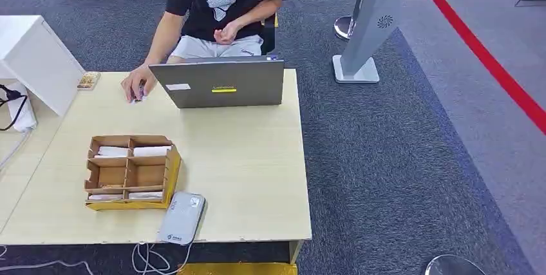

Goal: Pass the card to the sensor for recognition and then transmit it.

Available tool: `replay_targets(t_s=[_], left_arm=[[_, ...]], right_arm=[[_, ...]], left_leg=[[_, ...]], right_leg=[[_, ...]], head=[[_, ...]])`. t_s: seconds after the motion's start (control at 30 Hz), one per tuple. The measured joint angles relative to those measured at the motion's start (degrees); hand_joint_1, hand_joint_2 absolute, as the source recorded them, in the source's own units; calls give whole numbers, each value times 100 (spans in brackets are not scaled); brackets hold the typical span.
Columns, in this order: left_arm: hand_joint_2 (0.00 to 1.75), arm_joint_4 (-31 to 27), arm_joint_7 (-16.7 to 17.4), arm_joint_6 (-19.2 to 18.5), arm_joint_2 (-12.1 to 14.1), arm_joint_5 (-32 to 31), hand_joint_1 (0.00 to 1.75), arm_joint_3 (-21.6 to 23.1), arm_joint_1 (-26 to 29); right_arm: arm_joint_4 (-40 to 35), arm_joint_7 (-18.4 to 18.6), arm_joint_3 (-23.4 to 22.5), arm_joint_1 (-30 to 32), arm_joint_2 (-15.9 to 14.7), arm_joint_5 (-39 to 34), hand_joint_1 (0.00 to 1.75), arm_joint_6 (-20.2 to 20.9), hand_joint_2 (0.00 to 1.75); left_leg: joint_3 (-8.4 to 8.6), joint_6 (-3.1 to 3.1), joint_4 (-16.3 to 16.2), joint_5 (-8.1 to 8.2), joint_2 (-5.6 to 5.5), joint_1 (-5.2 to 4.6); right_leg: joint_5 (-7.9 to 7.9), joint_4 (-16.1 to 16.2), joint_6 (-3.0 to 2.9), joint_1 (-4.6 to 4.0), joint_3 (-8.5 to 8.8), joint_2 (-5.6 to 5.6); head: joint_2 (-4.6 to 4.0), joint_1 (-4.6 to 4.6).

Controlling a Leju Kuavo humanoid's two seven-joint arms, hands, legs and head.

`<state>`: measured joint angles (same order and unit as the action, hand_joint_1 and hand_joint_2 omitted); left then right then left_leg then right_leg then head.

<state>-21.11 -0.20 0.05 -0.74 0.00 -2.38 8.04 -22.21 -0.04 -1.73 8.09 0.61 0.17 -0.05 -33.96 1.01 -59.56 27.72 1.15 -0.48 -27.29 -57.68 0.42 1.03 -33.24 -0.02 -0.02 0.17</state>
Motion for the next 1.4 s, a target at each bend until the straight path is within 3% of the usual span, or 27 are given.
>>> replay_targets(t_s=[0.4,0.87,0.9,1.1,1.13,1.4], left_arm=[[175,-234,-837,-851,-278,-365,0,-901,-60],[175,-588,-1806,-1834,-758,-863,0,-2605,-197],[175,-614,-1886,-1893,-791,-896,0,-2736,-216],[175,-946,-2277,-2253,-1082,-992,0,-3600,-279],[175,-1016,-2328,-2308,-1130,-973,0,-3739,-285],[175,-1613,-2636,-2654,-1504,-537,0,-4789,-311]], right_arm=[[31,-918,-888,-366,120,463,0,514,175],[164,-2009,-2228,-805,422,984,0,1082,175],[175,-2091,-2340,-835,437,1012,0,1125,0],[227,-2533,-2931,-983,566,1163,0,1379,0],[232,-2595,-3015,-1000,581,1169,0,1421,175],[278,-3111,-3821,-1137,719,1276,0,1777,175]], left_leg=[[1,0,-1,-2,0,-1],[1,0,0,-2,0,0],[1,0,0,-2,0,0],[0,0,-1,-2,0,-1],[0,0,-1,-2,0,-1],[0,0,-1,-2,0,0]], right_leg=[[2,0,1,1,1,0],[1,0,0,0,-1,0],[1,0,0,0,-1,0],[2,0,1,1,0,0],[2,0,1,1,0,0],[1,0,1,0,-1,0]], head=[[0,0],[0,-2],[0,2],[0,0],[0,0],[0,0]])
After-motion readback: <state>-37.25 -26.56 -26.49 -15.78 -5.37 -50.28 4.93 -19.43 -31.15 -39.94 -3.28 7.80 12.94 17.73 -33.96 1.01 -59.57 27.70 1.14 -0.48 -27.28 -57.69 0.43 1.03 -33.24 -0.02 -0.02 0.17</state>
